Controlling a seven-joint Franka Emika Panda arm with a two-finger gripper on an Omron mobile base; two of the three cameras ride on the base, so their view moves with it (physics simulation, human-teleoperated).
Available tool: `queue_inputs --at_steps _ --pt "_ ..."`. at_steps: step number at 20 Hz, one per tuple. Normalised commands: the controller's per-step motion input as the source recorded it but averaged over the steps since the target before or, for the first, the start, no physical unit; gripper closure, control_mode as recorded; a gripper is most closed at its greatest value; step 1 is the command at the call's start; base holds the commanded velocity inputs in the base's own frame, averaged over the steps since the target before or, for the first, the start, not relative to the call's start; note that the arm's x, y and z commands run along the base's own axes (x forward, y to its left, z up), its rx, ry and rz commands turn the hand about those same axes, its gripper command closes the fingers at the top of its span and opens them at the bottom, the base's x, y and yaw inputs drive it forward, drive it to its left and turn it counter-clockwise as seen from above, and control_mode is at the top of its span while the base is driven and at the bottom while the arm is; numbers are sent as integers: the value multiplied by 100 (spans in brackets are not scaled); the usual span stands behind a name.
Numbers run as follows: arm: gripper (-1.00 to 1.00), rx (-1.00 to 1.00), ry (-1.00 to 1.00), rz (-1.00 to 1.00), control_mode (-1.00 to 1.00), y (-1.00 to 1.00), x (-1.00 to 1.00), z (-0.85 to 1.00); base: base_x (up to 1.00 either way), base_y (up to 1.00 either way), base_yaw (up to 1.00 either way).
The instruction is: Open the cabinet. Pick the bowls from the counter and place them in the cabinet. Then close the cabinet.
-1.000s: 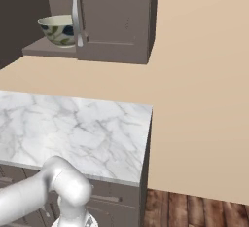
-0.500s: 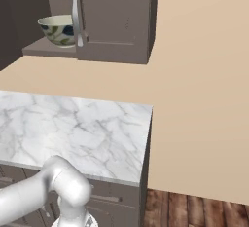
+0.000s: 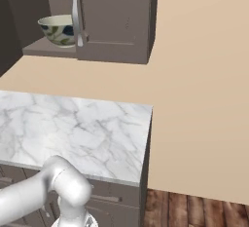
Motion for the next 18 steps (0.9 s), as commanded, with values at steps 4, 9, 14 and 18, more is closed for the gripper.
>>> queue_inputs --at_steps 4,9,14,18 --pt "-100 5 -6 -8 -100 -44 46 0 0 0 0" --pt "-100 7 -7 -3 -100 -58 46 0 0 0 0" --pt "-100 7 -8 -1 -100 -54 51 0 0 0 0" --pt "-100 8 -10 0 -100 -44 54 0 0 0 0"
